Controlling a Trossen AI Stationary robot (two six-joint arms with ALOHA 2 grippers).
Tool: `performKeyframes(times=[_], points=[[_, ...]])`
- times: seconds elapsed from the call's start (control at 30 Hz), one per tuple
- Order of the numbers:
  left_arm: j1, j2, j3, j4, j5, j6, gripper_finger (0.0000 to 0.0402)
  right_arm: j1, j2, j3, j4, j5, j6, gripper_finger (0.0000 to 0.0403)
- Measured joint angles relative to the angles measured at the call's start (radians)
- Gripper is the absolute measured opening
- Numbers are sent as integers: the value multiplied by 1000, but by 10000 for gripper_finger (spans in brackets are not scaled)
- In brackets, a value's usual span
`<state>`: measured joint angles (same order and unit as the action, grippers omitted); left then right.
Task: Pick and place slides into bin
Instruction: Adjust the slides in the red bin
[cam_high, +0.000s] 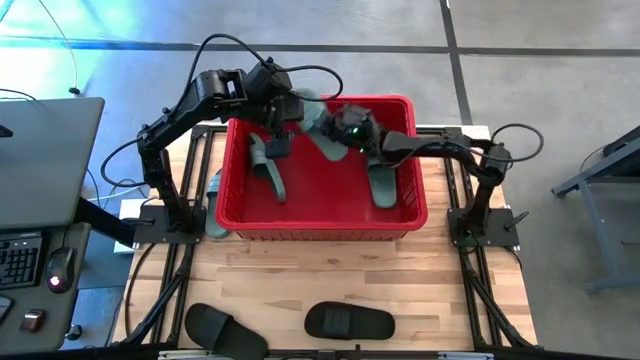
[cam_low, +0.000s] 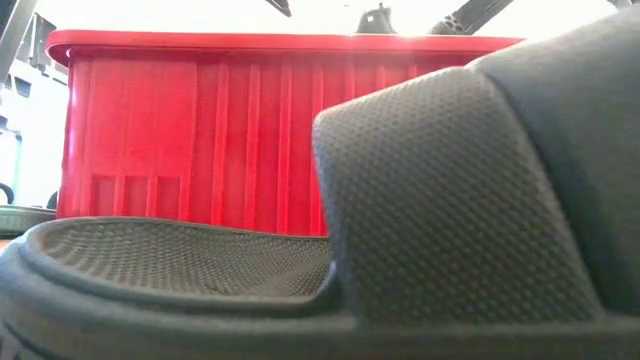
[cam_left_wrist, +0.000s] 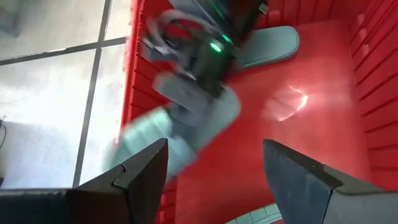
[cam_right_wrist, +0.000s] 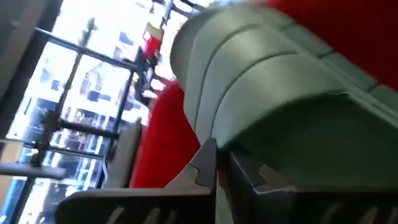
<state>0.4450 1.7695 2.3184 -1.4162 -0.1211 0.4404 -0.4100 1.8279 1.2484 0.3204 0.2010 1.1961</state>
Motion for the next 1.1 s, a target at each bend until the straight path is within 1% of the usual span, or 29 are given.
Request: performKeyframes(times=[0.17, 0.3, 0.37, 0.4, 0.47, 0.5, 0.53, 0.63, 0.7, 0.83, 0.93, 1.1], points=[[0, 0, 0, -5, 1, 0, 246, 38, 77, -1, -7, 27, 210, 0], [0, 0, 0, -24, 27, 0, 246, 63, 122, -1, -9, 38, 333, 0], [0, 0, 0, -34, 53, 0, 246, 72, 140, -1, -9, 1, 358, 1], [0, 0, 0, -35, 67, 0, 246, 75, 148, -1, -8, -42, 367, 3], [0, 0, 0, -40, 84, 1, 246, 79, 152, -3, 12, -139, 327, 9], [0, 0, 0, -42, 91, 2, 246, 81, 152, -3, 33, -165, 284, 12], [0, 0, 0, -48, 95, 5, 246, 85, 151, -1, 50, -172, 249, 16], [0, 0, 0, -60, 97, 8, 246, 78, 149, 0, 96, -144, 173, 26], [0, 0, 0, -62, 96, 8, 246, 62, 149, -1, 123, -176, 91, 33], [0, 0, 0, -63, 96, 8, 246, 38, 149, -1, 122, -355, -21, 48], [0, 0, 0, -75, 96, 8, 246, 38, 149, -1, 118, -443, -78, 55], [0, 0, 0, -71, 86, 8, 246, 39, 149, -1, 115, -478, -105, 58]])
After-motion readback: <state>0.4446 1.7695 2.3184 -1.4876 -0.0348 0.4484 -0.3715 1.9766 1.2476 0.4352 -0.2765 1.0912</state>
